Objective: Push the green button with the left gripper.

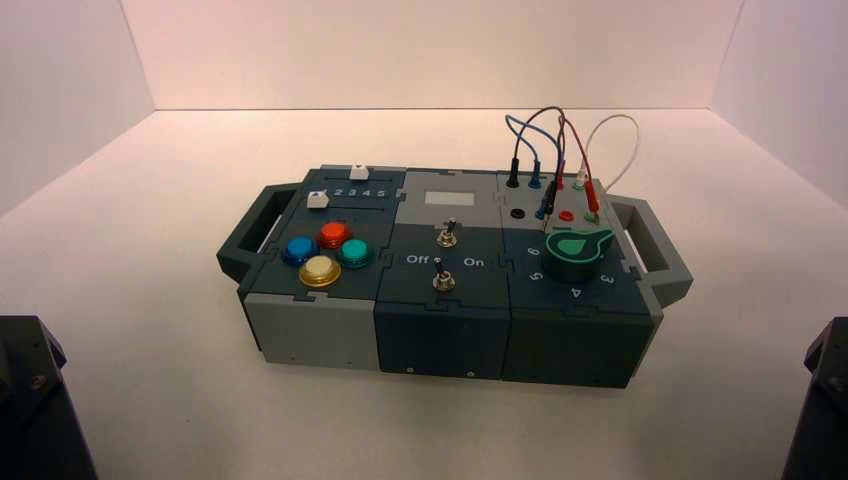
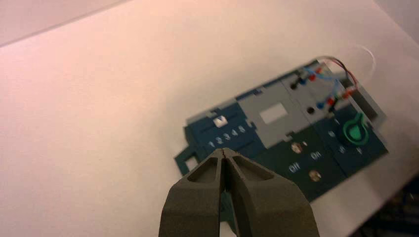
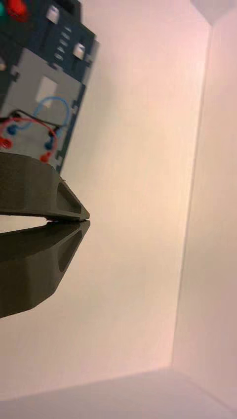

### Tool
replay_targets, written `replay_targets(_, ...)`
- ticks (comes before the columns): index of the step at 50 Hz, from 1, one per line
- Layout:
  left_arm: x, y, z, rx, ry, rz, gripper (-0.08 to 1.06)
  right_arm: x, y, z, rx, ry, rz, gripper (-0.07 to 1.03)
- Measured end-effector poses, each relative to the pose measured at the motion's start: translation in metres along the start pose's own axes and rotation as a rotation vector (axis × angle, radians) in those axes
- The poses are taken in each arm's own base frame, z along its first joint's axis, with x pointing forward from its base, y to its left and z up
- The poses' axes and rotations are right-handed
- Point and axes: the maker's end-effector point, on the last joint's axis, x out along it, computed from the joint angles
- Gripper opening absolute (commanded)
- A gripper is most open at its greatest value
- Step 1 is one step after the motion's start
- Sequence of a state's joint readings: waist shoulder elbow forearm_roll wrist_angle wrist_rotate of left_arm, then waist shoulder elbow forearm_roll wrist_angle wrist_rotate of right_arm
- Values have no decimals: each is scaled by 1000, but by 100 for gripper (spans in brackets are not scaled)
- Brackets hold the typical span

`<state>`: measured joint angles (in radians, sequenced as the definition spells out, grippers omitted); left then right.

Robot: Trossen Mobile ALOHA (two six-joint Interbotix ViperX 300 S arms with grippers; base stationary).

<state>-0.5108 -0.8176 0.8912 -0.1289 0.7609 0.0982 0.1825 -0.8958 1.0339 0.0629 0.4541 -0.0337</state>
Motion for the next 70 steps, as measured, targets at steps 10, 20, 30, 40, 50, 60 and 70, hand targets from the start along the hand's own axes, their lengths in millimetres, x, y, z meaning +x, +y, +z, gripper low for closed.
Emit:
replay_targets(10, 20, -10, -8, 23, 94, -33, -3, 1, 23, -6, -56, 40, 79, -2)
replay_targets(20, 35, -18, -14, 43, 161, -56, -3, -1, 48, -13, -113, 63, 161, -2)
replay_targets(30, 49, -25, -19, 41, 220, -73, -3, 0, 72, -22, -173, 101, 242, -2)
replay_targets(40, 65, -38, -32, 48, 301, -102, -3, 3, 99, -39, -247, 167, 325, -2)
replay_targets(50, 82, -53, -46, 65, 378, -129, -3, 1, 108, -42, -267, 171, 353, -2)
replay_targets(60, 98, -65, -57, 81, 426, -142, -3, 1, 110, -42, -271, 173, 360, -2)
replay_targets(70, 116, -75, -73, 94, 488, -151, -3, 1, 111, -43, -273, 175, 363, -2)
